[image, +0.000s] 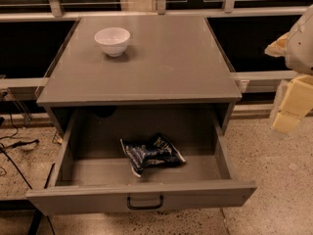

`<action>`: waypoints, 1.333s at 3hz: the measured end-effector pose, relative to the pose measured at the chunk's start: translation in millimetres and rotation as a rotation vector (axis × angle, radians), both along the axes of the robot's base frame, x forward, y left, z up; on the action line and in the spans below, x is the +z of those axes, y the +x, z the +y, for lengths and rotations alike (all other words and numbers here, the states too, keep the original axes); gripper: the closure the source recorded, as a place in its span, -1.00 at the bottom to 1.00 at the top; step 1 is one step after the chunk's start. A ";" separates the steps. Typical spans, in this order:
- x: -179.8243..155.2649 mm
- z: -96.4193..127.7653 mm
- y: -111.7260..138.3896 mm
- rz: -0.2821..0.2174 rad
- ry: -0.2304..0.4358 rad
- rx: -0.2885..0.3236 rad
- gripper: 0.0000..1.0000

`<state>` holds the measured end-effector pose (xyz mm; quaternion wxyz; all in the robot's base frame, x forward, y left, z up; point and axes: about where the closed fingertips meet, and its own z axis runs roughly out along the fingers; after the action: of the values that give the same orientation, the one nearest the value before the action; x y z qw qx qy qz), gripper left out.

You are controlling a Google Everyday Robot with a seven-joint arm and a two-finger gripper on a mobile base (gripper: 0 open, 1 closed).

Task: Pick blue chip bag from top drawer and place on counter

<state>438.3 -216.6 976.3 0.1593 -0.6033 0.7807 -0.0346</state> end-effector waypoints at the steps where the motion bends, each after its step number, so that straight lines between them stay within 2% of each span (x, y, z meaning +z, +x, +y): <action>1: -0.4 2.4 9.8 -0.022 0.010 0.008 -1.00; 2: -8.0 9.5 28.1 -0.055 0.052 0.027 -1.00; 3: -21.8 23.0 48.9 -0.083 0.135 0.053 -0.47; 4: -31.4 33.7 58.0 -0.089 0.181 0.073 -0.20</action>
Offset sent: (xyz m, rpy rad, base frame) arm 0.0541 0.0179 -0.0194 0.1096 -0.0949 0.0494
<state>496.3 -182.9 944.8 0.2489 -0.6123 0.7503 0.0150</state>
